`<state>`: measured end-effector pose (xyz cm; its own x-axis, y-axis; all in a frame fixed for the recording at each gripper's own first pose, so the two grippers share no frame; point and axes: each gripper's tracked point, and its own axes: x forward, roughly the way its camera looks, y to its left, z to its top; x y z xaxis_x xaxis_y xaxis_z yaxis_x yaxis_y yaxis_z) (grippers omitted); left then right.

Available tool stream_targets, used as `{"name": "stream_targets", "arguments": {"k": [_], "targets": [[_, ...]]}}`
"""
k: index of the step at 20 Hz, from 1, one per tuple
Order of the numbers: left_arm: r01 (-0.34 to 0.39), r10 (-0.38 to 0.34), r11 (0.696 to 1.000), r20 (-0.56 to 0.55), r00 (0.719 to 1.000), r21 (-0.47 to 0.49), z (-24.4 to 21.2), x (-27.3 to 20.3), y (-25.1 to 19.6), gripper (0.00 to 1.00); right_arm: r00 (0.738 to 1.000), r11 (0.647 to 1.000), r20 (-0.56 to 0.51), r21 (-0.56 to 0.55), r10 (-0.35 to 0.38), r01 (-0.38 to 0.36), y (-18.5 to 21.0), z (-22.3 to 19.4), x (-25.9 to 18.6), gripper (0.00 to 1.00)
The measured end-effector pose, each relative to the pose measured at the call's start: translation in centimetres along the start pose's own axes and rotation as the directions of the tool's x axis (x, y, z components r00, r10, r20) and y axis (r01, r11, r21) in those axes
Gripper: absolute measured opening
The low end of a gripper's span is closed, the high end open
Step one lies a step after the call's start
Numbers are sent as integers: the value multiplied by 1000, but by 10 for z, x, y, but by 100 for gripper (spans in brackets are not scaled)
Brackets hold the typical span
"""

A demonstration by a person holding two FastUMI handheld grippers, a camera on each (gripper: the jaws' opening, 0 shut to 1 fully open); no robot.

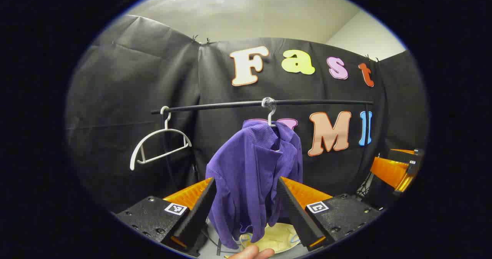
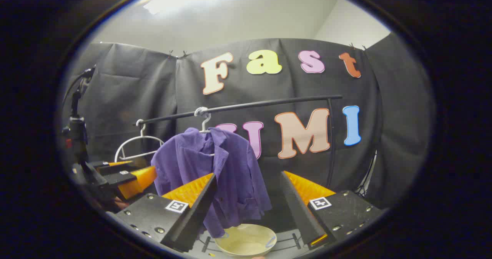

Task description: Grasp the clothes on the hanger with both hands and then place them into the laundry hamper below.

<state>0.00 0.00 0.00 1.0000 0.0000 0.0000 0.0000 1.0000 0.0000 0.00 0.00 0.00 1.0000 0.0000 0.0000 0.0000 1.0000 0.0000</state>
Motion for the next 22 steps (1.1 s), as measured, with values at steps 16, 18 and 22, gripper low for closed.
{"name": "stream_targets", "arguments": {"k": [16,18,22], "targets": [[37,-36,999,-44,998,13,-11,45,-26,98,1000,999,-14,-35,19,-19,-11,-5,46,98],[37,-37,999,-44,998,17,-16,54,-28,98,1000,998,-23,-55,17,-18,-11,-8,53,100],[18,-16,999,-37,999,42,-31,75,-28,97,998,998,-52,-47,29,-32,-8,-19,73,99]]}}
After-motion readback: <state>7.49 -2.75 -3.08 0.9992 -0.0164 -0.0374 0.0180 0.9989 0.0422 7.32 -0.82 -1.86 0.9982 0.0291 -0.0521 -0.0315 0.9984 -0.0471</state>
